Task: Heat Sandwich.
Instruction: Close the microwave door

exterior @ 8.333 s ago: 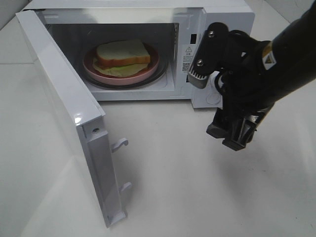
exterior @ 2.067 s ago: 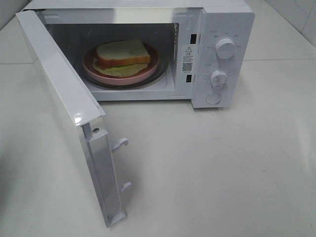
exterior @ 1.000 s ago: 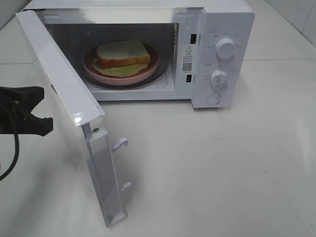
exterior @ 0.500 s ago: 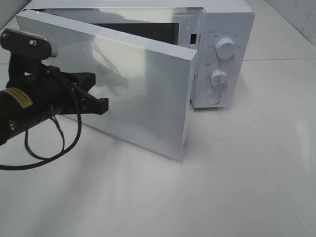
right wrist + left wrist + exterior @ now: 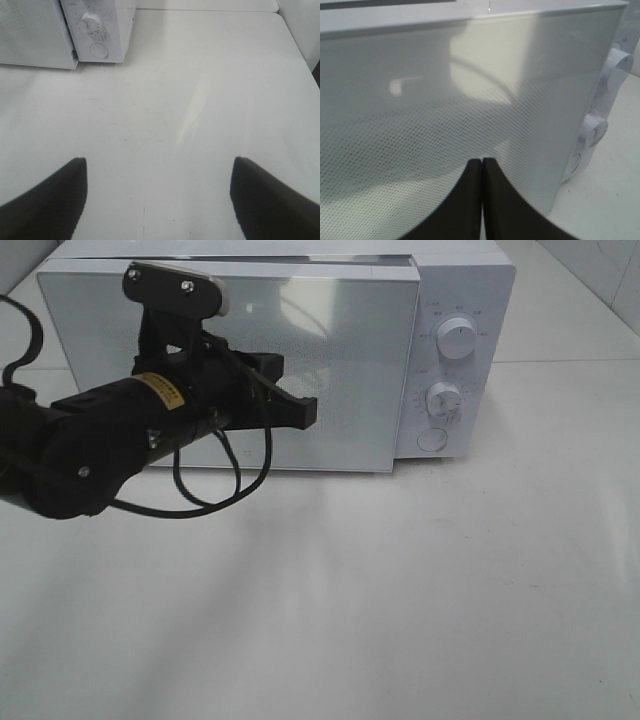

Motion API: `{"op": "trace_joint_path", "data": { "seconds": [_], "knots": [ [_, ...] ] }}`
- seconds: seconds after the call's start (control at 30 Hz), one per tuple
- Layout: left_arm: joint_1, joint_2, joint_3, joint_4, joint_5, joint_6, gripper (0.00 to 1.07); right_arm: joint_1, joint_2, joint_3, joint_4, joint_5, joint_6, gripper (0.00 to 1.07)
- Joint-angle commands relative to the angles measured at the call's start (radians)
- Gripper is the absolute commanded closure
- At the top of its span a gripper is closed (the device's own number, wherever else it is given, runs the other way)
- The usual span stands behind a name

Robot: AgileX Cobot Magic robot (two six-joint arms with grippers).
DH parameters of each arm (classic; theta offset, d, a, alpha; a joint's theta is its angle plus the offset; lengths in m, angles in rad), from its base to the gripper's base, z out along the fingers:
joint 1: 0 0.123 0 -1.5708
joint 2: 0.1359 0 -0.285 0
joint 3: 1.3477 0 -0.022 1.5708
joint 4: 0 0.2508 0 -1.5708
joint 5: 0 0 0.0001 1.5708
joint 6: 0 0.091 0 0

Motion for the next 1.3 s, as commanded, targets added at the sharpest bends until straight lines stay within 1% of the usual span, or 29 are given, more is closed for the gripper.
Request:
{"op": "trace_joint_path", "data": {
  "seconds": [0.03, 0.1, 0.13, 0.17, 0.23, 0.27, 0.3, 0.4, 0.43, 0.47, 0.53, 0.57, 0.6, 0.67, 0.83, 1.07, 1.13, 1.3],
  "knots": [
    [-0.011, 0.044, -0.087, -0.018, 0.012, 0.002, 1.06, -0.007, -0.026, 0.001, -0.001, -0.005, 0.002, 0.31],
    [-0.014, 0.063, -0.131, -0.032, 0.038, 0.002, 1.06, -0.007, -0.026, 0.001, -0.001, -0.005, 0.002, 0.31],
    [-0.014, 0.063, -0.131, -0.032, 0.038, 0.002, 1.06, -0.007, -0.026, 0.001, -0.001, -0.005, 0.002, 0.31],
    [-0.015, 0.080, -0.175, -0.040, 0.069, 0.002, 1.06, -0.007, -0.026, 0.001, -0.001, -0.005, 0.002, 0.31],
    [-0.015, 0.098, -0.214, -0.040, 0.089, 0.003, 1.06, -0.007, -0.026, 0.001, -0.001, -0.005, 0.002, 0.31],
    [-0.015, 0.098, -0.214, -0.040, 0.089, 0.003, 1.06, -0.007, -0.026, 0.001, -0.001, -0.005, 0.002, 0.31],
    [-0.015, 0.116, -0.253, -0.040, 0.108, 0.003, 1.06, -0.007, -0.026, 0.001, -0.001, -0.005, 0.002, 0.31],
    [-0.015, 0.144, -0.309, -0.040, 0.130, 0.003, 1.06, -0.007, -0.026, 0.001, -0.001, -0.005, 0.002, 0.31],
    [-0.015, 0.144, -0.309, -0.040, 0.130, 0.003, 1.06, -0.007, -0.026, 0.001, -0.001, -0.005, 0.002, 0.31],
    [-0.015, 0.158, -0.341, -0.039, 0.156, 0.003, 1.06, -0.007, -0.026, 0.001, -0.001, -0.005, 0.001, 0.31],
    [-0.015, 0.170, -0.371, -0.039, 0.173, 0.014, 1.06, -0.007, -0.026, 0.001, -0.001, -0.005, 0.001, 0.31],
    [-0.015, 0.170, -0.371, -0.039, 0.173, 0.014, 1.06, -0.007, -0.026, 0.001, -0.001, -0.005, 0.001, 0.31],
    [-0.015, 0.183, -0.402, -0.040, 0.185, 0.033, 1.06, -0.007, -0.026, 0.001, -0.001, -0.005, 0.001, 0.31],
    [-0.015, 0.197, -0.425, -0.045, 0.190, 0.045, 1.06, -0.007, -0.026, 0.001, -0.001, -0.005, -0.001, 0.31],
    [-0.007, 0.225, -0.456, -0.063, 0.209, 0.043, 1.06, -0.007, -0.026, 0.001, -0.001, -0.005, -0.001, 0.31],
    [0.039, 0.265, -0.522, -0.073, 0.226, 0.038, 1.06, -0.007, -0.026, 0.001, -0.001, -0.005, -0.001, 0.31],
    [0.059, 0.273, -0.549, -0.076, 0.264, 0.035, 1.06, -0.007, -0.026, 0.001, -0.001, -0.005, -0.001, 0.31],
    [0.059, 0.273, -0.554, -0.076, 0.276, 0.035, 1.06, -0.007, -0.026, 0.001, -0.001, -0.005, -0.001, 0.31]
  ]
}}
